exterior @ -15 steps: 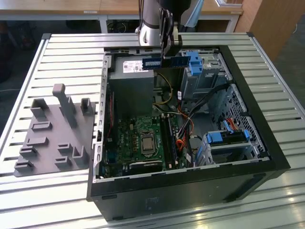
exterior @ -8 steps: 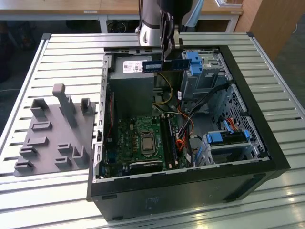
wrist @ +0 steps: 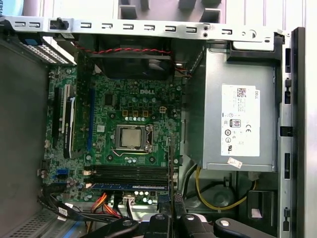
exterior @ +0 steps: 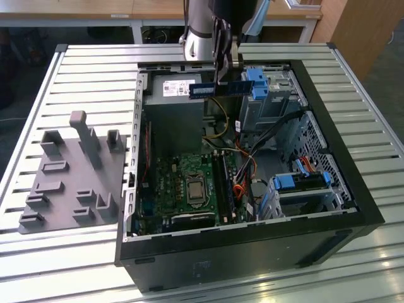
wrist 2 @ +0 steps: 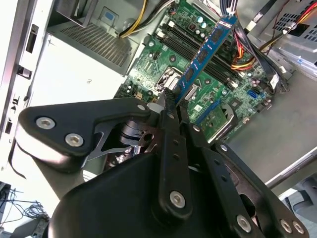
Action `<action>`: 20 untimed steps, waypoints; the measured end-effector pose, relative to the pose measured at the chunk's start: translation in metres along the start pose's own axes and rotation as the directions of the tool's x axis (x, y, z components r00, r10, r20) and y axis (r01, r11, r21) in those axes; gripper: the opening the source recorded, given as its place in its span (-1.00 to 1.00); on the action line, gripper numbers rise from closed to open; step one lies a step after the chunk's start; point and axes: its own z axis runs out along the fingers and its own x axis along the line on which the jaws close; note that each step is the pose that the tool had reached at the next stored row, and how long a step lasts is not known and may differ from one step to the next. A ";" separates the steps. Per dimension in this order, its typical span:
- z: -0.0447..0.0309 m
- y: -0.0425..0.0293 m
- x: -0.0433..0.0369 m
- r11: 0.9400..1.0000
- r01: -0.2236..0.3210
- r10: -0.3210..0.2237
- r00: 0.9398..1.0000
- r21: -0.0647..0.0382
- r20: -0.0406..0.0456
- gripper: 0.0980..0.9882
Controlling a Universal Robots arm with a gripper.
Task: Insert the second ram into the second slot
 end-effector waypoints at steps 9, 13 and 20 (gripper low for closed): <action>0.0000 0.0001 0.0042 1.000 0.000 0.000 1.000 0.000 0.000 -0.90; -0.0001 0.0002 0.0057 1.000 0.000 0.000 1.000 0.000 0.000 -0.90; -0.0001 0.0002 0.0081 1.000 0.000 0.000 1.000 0.000 0.000 -0.90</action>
